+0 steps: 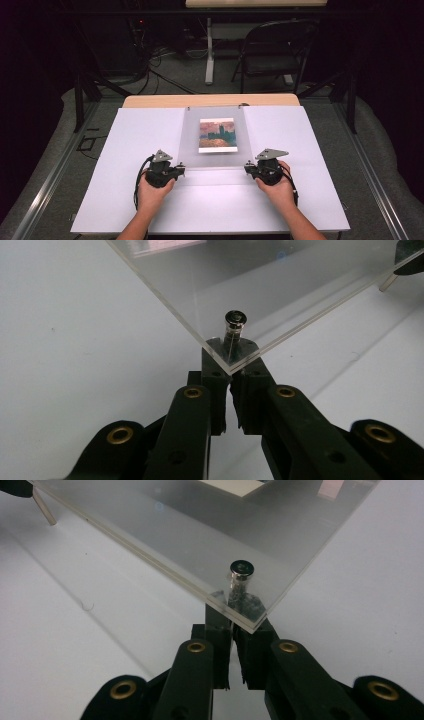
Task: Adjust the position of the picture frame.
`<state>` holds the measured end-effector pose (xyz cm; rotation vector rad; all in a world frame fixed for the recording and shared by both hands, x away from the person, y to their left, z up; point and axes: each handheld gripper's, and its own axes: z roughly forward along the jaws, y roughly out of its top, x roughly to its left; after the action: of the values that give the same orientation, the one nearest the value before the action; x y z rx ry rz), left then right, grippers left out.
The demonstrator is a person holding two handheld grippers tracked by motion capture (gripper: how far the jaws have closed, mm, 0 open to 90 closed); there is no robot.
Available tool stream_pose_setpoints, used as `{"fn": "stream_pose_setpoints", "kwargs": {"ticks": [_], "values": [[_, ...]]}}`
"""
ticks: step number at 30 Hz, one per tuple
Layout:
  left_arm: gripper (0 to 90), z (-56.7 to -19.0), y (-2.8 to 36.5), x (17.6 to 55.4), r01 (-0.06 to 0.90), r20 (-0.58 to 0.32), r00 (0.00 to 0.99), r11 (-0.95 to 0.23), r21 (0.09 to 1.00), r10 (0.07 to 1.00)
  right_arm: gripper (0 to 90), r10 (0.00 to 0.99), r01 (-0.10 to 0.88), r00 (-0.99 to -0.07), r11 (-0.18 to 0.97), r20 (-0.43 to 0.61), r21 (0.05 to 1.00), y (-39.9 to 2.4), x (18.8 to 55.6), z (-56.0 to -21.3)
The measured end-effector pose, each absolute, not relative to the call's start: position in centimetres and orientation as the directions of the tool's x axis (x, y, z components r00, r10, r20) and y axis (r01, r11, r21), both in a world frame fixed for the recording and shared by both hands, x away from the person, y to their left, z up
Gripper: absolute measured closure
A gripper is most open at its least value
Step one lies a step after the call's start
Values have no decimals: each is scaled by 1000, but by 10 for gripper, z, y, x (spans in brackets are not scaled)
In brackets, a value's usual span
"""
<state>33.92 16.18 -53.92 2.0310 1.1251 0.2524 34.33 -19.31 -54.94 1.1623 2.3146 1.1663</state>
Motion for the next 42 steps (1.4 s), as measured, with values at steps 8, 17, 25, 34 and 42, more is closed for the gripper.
{"fn": "stream_pose_setpoints", "kwargs": {"ticks": [8,17,25,34,42], "values": [[845,-540,161,338,628,-184,582,-295,720,792,803,773,518,-630,351,71,780,-193,342,-548],[624,-541,160,333,620,-149,580,-315,718,801,570,782,525,-620,354,62,774,-199,336,-549],[402,-542,165,329,622,-160,573,-300,723,804,392,787,531,-613,352,63,771,-202,332,-549],[383,-536,171,321,610,-140,580,-314,728,803,398,775,502,-631,429,-21,751,-207,325,-545],[397,-527,178,313,612,-139,585,-323,722,799,412,774,505,-633,433,-20,746,-213,320,-538]]}}
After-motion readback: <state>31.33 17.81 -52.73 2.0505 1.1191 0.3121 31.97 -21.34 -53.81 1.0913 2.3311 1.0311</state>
